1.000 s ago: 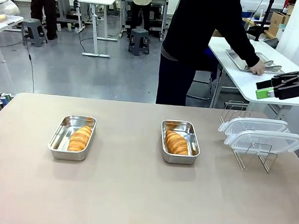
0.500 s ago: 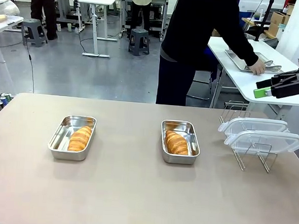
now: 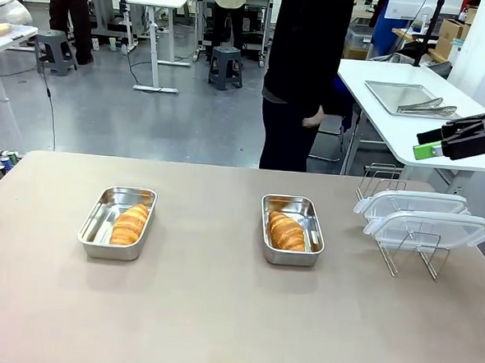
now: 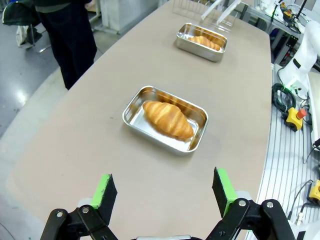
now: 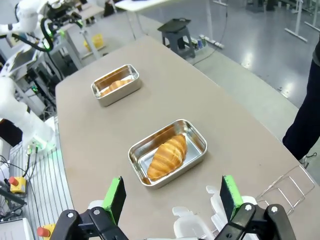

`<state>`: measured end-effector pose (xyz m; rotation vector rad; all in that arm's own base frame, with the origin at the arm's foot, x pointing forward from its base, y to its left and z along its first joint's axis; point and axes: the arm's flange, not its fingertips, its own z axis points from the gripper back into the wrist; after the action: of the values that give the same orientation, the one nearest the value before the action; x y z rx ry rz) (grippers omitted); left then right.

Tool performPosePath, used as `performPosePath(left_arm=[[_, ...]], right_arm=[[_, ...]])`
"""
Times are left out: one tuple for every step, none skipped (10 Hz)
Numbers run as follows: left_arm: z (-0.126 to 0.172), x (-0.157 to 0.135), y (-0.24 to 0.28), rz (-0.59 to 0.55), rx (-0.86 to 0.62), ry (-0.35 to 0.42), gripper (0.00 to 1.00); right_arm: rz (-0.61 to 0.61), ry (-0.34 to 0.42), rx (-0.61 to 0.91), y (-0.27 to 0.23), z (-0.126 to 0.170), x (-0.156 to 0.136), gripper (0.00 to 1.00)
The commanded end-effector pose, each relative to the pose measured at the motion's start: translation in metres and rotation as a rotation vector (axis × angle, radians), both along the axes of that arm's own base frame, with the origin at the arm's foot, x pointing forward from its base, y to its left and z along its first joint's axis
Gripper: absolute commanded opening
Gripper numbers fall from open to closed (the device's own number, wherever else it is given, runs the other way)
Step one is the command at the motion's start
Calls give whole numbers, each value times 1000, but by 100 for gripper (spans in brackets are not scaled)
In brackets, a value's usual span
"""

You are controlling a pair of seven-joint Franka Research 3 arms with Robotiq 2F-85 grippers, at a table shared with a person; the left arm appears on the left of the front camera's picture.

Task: Place the bread in airtight containers.
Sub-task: Pick up one Airtight Container lid and hand it to the human.

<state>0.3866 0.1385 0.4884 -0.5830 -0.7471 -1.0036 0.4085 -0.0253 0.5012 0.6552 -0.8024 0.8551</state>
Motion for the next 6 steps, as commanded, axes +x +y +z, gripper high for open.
performPosePath(left_arm=[[0,0,1,-7,7,-5,100],[0,0,1,-7,7,-5,100],[0,0,1,-7,7,-5,100],[0,0,1,-7,7,-5,100],[0,0,1,-7,7,-5,100],[0,0,1,-7,7,-5,100]], right_arm=[[12,-34,23,1,-3,3,100],[12,-34,23,1,-3,3,100],[0,0,0,0,0,0,100],[148,-86,-132,-2,7,-7,100],[247,-143,-279,0,9,-14,100],[309,-213,-476,6,9,-22,100]])
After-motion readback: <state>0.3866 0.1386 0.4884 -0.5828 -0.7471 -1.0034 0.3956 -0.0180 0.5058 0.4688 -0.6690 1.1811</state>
